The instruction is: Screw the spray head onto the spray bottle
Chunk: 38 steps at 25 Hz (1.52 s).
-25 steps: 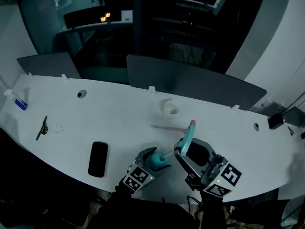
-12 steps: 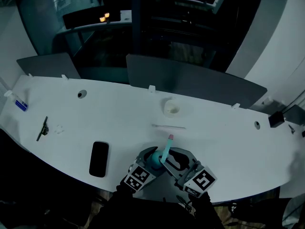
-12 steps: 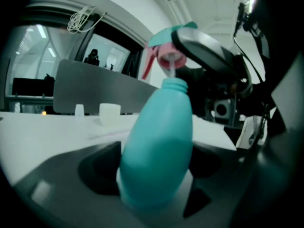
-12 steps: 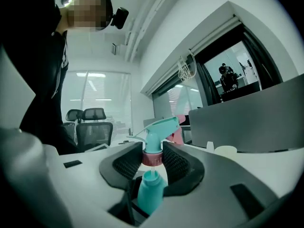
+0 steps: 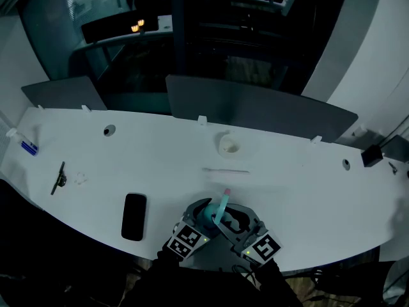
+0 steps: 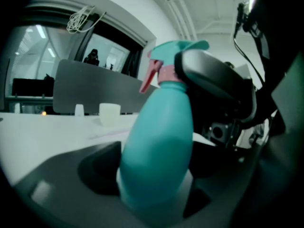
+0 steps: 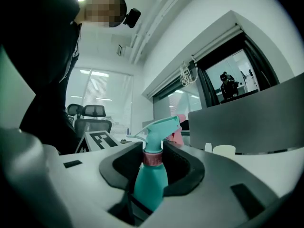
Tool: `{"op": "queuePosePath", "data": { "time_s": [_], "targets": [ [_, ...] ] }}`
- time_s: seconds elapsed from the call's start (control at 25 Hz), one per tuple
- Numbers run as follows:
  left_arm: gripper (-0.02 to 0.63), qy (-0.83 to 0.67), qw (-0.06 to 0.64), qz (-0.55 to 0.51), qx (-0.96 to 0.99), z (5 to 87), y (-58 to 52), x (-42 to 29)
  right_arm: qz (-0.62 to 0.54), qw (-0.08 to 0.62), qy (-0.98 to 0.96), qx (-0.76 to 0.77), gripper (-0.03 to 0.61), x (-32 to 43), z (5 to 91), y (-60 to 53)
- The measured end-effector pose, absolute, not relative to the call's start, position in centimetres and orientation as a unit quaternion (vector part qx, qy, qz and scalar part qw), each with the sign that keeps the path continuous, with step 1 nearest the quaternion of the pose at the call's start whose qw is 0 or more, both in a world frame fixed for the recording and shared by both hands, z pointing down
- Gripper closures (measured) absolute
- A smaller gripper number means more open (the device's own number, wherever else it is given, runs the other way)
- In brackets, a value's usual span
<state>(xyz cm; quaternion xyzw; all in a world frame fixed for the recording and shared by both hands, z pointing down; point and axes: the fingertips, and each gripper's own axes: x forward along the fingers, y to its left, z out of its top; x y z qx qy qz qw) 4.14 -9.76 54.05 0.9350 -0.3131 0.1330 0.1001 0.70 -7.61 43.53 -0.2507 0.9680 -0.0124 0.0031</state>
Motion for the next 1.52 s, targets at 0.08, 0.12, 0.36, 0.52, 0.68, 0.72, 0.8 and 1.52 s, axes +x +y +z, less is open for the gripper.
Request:
{"op": "queuePosePath", "data": {
  "time_s": [0.08,0.12,0.36,0.52,0.68,0.72,0.8,1.52],
  "targets": [
    [0.196,-0.318,0.097,0.14,0.933,54.2,-9.8,4.2,-0.005,-0.002,0.962,-0.271,0.446,0.6,43.6,-7.7],
    [0.198,-0.323,0.095,0.146,0.93,54.3,-9.9,4.2,-0.002,-0.007,0.959,-0.284,0.446,0.6,43.7,-7.8],
    [0.201,-0.345,0.098,0.153,0.921,54.5,-10.2,4.4,-0.012,-0.013,0.953,-0.302,0.446,0.8,43.7,-8.2],
    [0.207,-0.245,0.111,0.141,0.953,54.1,-9.0,4.2,-0.042,-0.016,0.962,-0.268,0.446,0.8,44.1,-7.8],
    [0.219,-0.214,0.098,0.151,0.96,53.9,-8.8,4.4,-0.02,-0.034,0.966,-0.257,0.446,0.8,44.1,-7.8],
    [0.22,-0.239,0.1,0.143,0.955,53.8,-9.0,4.4,-0.013,-0.036,0.962,-0.271,0.446,0.9,44.1,-7.9],
    [0.221,-0.323,0.107,0.121,0.933,53.6,-9.5,4.2,-0.014,-0.03,0.954,-0.298,0.446,1.0,44.1,-8.0],
    [0.252,-0.455,0.078,0.154,0.874,54.1,-9.0,3.6,-0.019,-0.03,0.95,-0.312,0.446,1.5,44.1,-8.3]
  ]
}}
